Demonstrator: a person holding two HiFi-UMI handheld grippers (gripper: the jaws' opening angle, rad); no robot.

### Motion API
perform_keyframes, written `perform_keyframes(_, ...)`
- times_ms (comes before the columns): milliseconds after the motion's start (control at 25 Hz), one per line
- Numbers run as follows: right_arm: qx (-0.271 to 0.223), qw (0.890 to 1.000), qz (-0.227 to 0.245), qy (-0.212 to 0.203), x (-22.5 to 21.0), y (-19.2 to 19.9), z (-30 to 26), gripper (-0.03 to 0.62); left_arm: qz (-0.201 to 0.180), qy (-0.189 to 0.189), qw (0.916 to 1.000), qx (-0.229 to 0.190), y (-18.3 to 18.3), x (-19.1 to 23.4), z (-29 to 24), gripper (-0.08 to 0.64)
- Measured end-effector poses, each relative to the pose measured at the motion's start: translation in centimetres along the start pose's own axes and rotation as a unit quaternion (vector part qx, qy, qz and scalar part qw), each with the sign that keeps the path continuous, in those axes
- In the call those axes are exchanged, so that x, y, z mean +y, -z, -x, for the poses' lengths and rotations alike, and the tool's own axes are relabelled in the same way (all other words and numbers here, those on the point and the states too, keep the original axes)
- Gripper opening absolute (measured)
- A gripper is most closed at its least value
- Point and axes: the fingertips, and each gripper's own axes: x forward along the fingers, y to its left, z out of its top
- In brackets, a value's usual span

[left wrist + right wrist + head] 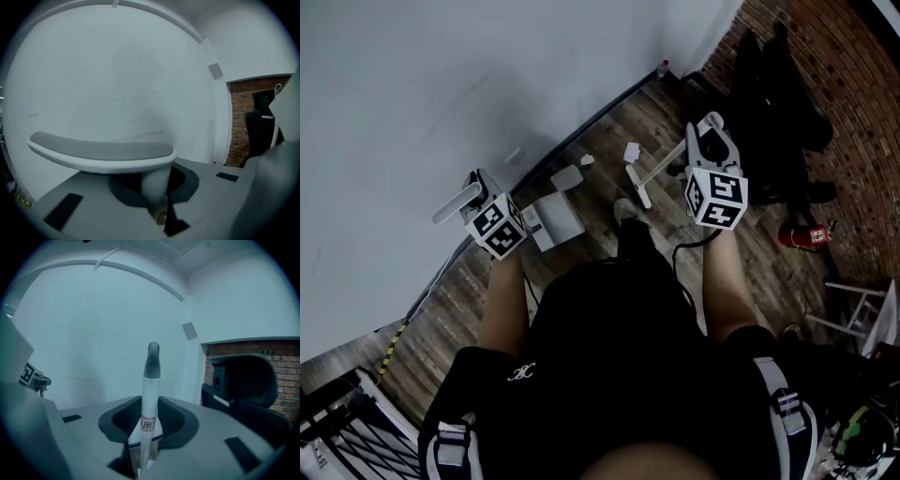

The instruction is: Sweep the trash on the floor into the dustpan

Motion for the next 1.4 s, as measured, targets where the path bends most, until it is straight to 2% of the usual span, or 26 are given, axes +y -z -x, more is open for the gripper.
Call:
perform_keyframes(240, 0.025, 0.999, 0.029, -0.023, -3.1, 2.6, -9.6, 0.117, 0.032, -0.087, 0.9956, 0.014, 2.3, 1.7, -5.0, 0.031)
perform_keyframes(400, 0.042, 0.997, 0.048, -0.047, -4.6, 3.9, -14.9, 0.117, 0.049, -0.153, 0.9865, 0.031, 4.1, 3.3, -6.0, 0.029)
perform_keyframes(520, 0.053, 0.996, 0.058, -0.048, -5.9, 4.9, -18.6, 0.117, 0.053, -0.177, 0.9822, 0.036, 5.2, 3.6, -7.9, 0.031)
perform_keyframes(800, 0.077, 0.991, 0.093, -0.053, -7.3, 8.5, -25.7, 0.118, 0.060, -0.197, 0.9781, 0.031, 8.3, 4.0, -11.6, 0.031)
perform_keyframes(960, 0.097, 0.990, 0.087, -0.045, -6.5, 11.5, -29.3, 0.117, 0.065, -0.192, 0.9787, 0.034, 11.0, 4.3, -13.6, 0.031)
perform_keyframes(1120, 0.088, 0.989, 0.093, -0.077, -3.0, 11.8, -31.1, 0.115, 0.065, -0.192, 0.9782, 0.044, 13.2, 3.5, -14.8, 0.031)
perform_keyframes(1280, 0.084, 0.985, 0.097, -0.116, 1.2, 11.4, -31.5, 0.112, 0.056, -0.194, 0.9789, 0.033, 13.5, 2.9, -14.6, 0.031)
perform_keyframes(1400, 0.090, 0.983, 0.088, -0.133, 3.7, 11.4, -31.3, 0.112, 0.069, -0.181, 0.9805, 0.033, 13.5, 2.9, -14.8, 0.031)
